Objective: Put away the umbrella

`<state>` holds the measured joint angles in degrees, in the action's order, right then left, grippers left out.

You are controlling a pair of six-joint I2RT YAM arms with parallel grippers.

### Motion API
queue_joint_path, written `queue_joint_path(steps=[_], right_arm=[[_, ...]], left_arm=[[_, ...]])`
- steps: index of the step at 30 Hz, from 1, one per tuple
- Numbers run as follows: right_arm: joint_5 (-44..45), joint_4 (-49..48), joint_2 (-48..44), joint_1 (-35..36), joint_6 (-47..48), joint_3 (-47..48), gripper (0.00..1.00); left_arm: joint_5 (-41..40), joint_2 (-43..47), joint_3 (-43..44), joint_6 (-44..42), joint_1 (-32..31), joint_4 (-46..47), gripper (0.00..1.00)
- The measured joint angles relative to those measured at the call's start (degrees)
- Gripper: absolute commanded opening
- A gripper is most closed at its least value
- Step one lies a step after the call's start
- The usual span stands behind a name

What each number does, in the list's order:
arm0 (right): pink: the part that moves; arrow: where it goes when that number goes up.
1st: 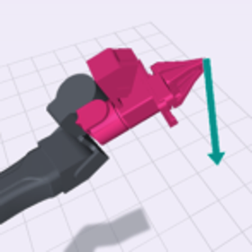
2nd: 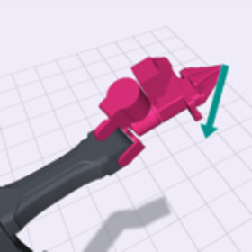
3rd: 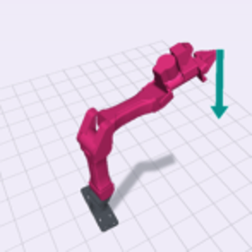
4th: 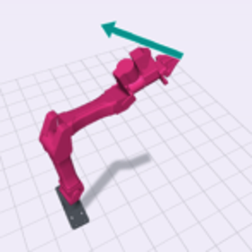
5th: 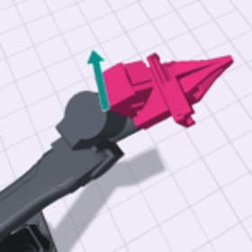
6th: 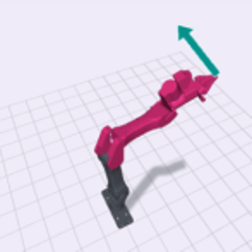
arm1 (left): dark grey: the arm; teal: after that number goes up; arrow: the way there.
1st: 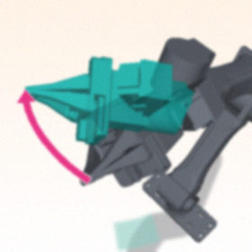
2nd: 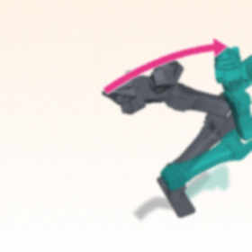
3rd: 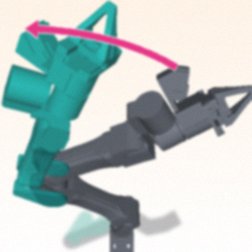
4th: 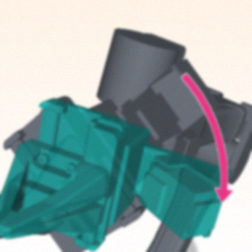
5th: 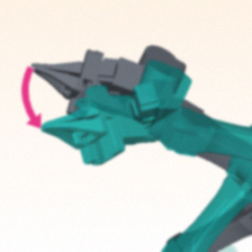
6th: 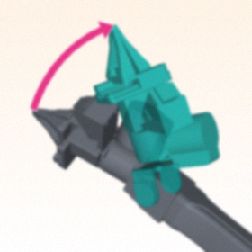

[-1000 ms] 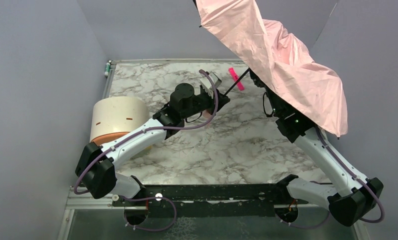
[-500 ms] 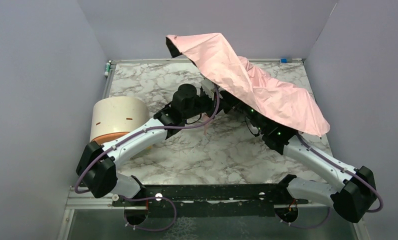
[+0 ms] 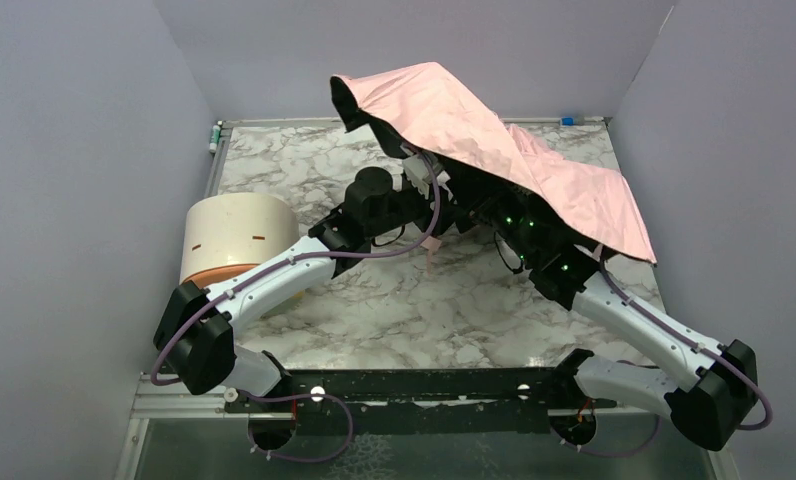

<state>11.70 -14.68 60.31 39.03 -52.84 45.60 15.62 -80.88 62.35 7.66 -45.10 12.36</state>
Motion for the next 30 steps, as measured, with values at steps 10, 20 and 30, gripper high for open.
queue_joint_path(steps=[10, 20, 30], right_arm=[[3.1, 9.0, -1.8, 0.0, 10.8, 9.2, 0.01], [5.6, 11.4, -3.1, 0.0, 16.1, 11.1, 0.01], [12.1, 11.4, -4.4, 0.0, 19.5, 11.3, 0.01]], left_arm=[[0.9, 0.0, 0.7, -0.2, 0.0, 2.8, 0.56], [3.5, 0.0, 0.8, -0.2, -0.4, 2.8, 0.94], [5.1, 0.0, 0.9, -0.3, -0.8, 2.8, 0.92]])
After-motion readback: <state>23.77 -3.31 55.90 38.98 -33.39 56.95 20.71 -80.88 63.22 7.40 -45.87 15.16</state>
